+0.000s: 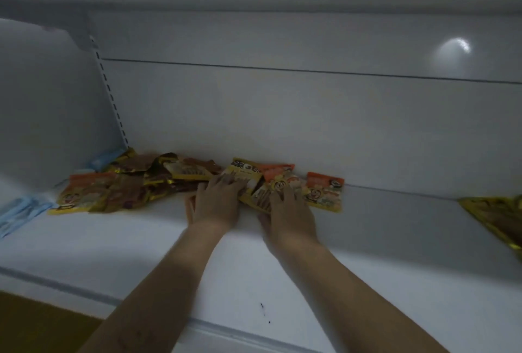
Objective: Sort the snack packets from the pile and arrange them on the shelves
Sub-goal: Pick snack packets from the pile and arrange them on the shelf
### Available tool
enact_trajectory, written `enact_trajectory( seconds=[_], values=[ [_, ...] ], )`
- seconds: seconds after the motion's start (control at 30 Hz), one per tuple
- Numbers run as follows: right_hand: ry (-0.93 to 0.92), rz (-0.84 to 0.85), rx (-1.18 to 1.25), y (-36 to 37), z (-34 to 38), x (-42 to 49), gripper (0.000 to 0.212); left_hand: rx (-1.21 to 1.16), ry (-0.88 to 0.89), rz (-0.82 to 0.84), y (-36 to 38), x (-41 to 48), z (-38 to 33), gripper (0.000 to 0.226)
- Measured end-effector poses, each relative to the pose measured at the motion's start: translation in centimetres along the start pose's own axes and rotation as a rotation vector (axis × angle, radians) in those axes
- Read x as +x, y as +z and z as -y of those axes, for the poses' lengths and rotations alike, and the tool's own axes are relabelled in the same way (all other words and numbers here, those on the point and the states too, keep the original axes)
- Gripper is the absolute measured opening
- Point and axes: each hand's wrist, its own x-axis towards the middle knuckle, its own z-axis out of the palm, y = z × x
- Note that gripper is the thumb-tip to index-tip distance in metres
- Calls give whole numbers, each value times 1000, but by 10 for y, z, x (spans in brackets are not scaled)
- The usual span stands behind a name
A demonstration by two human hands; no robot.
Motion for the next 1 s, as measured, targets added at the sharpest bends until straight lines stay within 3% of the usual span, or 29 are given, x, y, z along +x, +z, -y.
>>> enact_trajectory(
  seconds=[0.3, 0.33, 0.4, 0.47, 0.5, 0.7, 0.8, 0.9, 1.0],
  values=[
    [-13, 4, -219, -16, -4, -6, 36, -50, 117, -194, -20, -14, 10, 43],
    [1, -36, -204, -23, -6, -10, 36, -83, 166, -294, -22, -16, 14, 39],
    [-5, -302, -131, -35, -7, -19, 30, -114, 266, -470, -26, -23, 19, 36],
    [-33, -505, -150, -45, -8, -36, 21, -95, 336, -526, -31, -38, 18, 39],
    [-38, -559, -191, -48, -11, -46, 16, -90, 367, -490, -35, -47, 14, 40],
    [39, -438, -177, -55, -17, -123, 16, -85, 498, -184, -33, -100, -13, 33],
    [143, -268, -107, -52, -23, -156, 22, -185, 590, -56, -30, -126, -24, 26],
    [261, -57, -17, -57, -26, -174, 21, -194, 575, 23, -31, -138, -26, 51],
    [450, -214, 161, -58, -22, -172, 21, -203, 459, 32, -35, -133, -25, 56]
  ],
)
